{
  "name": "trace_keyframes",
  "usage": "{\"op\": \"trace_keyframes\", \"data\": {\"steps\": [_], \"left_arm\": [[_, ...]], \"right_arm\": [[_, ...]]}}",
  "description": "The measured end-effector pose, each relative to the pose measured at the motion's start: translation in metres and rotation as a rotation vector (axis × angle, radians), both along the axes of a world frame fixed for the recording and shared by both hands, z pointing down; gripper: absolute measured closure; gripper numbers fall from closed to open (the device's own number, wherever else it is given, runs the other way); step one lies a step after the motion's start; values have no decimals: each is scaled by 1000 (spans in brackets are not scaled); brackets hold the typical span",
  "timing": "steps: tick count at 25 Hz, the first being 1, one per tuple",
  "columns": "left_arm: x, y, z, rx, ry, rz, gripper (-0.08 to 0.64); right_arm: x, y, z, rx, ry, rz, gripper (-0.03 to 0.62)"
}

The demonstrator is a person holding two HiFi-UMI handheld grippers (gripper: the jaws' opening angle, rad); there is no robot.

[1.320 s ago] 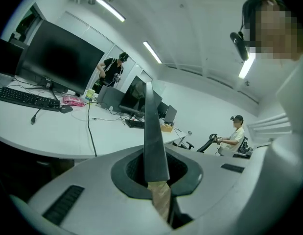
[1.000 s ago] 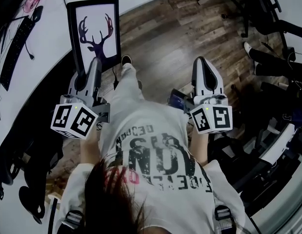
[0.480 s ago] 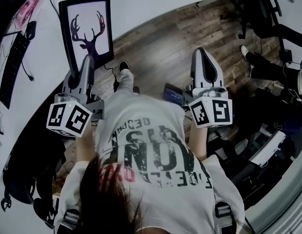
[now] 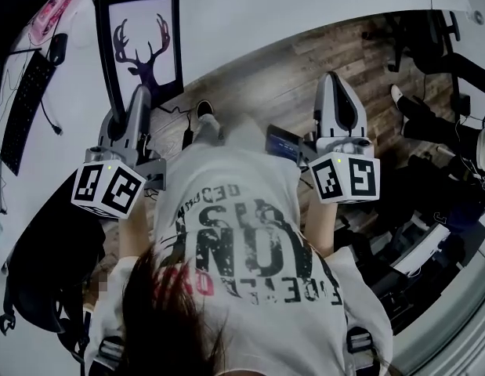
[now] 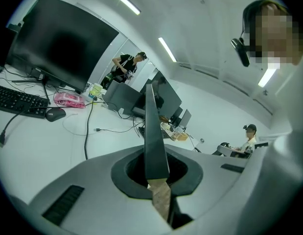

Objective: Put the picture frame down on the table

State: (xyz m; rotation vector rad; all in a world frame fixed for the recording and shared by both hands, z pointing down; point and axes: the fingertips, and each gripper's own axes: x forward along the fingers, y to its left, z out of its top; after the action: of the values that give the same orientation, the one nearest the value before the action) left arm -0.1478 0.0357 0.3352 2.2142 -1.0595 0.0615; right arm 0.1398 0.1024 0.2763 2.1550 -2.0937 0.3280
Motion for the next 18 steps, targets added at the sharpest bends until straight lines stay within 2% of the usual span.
{"op": "trace_keyframes", "data": {"steps": [9,18], "left_arm": [[-16,-4,2,-20,4,-78,543],[3,-23,-8,-25,3,-195,543]], "right_arm": [[-8,-30,1,-9,-7,-66,591],[15,-85,0,-8,-36,-170,591]]}}
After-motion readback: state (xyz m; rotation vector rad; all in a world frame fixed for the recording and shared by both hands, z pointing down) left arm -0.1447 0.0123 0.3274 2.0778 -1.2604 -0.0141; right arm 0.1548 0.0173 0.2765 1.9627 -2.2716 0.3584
